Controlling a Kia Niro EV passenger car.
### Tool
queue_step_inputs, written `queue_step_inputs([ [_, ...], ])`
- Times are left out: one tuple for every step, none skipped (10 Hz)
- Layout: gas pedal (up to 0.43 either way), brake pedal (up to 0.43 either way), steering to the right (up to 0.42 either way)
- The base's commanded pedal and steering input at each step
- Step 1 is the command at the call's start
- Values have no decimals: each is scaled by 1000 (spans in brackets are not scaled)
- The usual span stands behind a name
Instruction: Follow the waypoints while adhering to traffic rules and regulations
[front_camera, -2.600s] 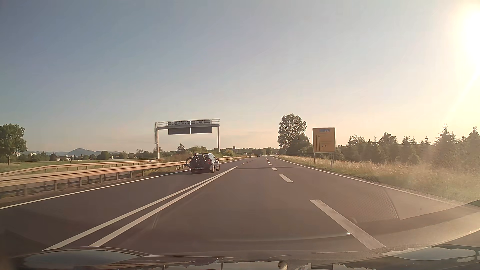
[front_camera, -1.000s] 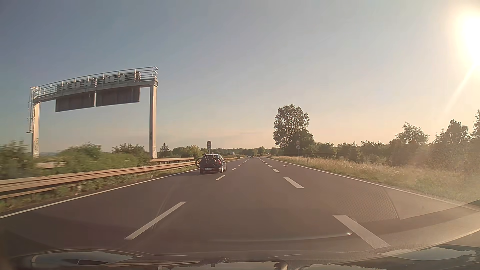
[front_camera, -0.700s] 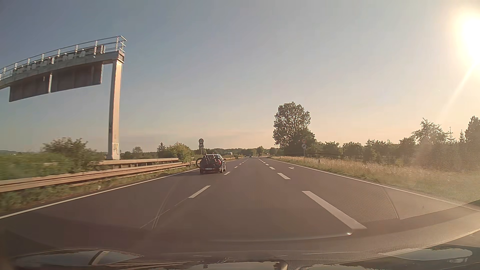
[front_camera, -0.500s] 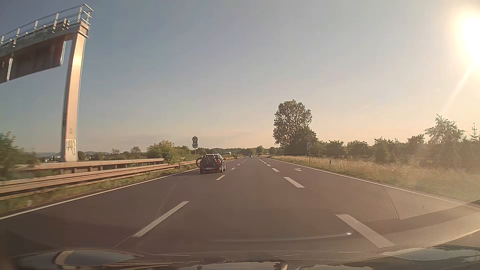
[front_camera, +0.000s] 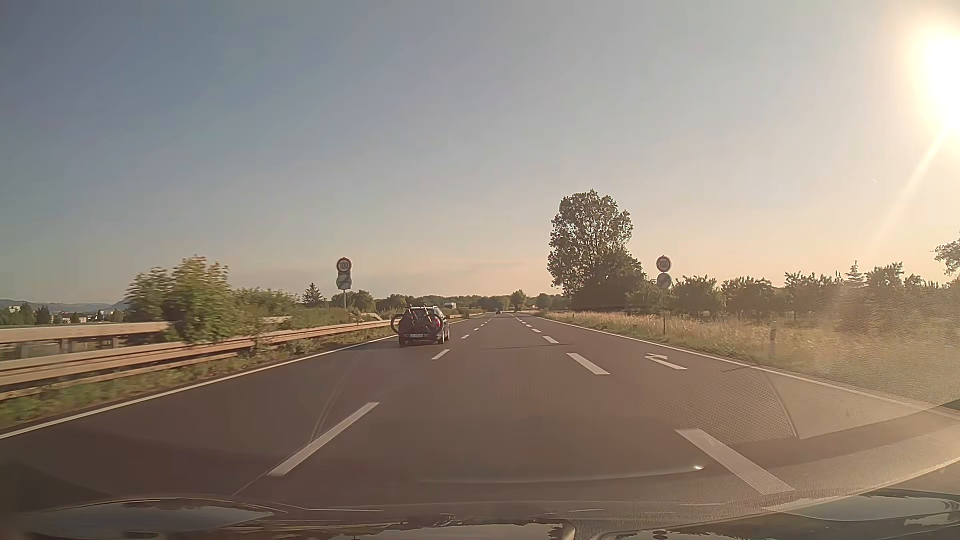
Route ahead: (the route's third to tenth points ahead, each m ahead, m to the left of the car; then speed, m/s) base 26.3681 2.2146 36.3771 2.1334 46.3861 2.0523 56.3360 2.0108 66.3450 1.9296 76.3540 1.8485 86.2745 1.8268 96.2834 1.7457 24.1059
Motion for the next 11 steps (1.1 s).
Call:
queue_step_inputs([
  [209, 0, 0],
  [209, 0, 0],
  [220, 0, -1],
  [220, 0, -1],
  [220, 0, -1],
  [220, 0, -1],
  [220, 0, -1],
  [228, 0, -1],
  [240, 0, -1],
  [240, 0, -1],
  [248, 0, 0],
])
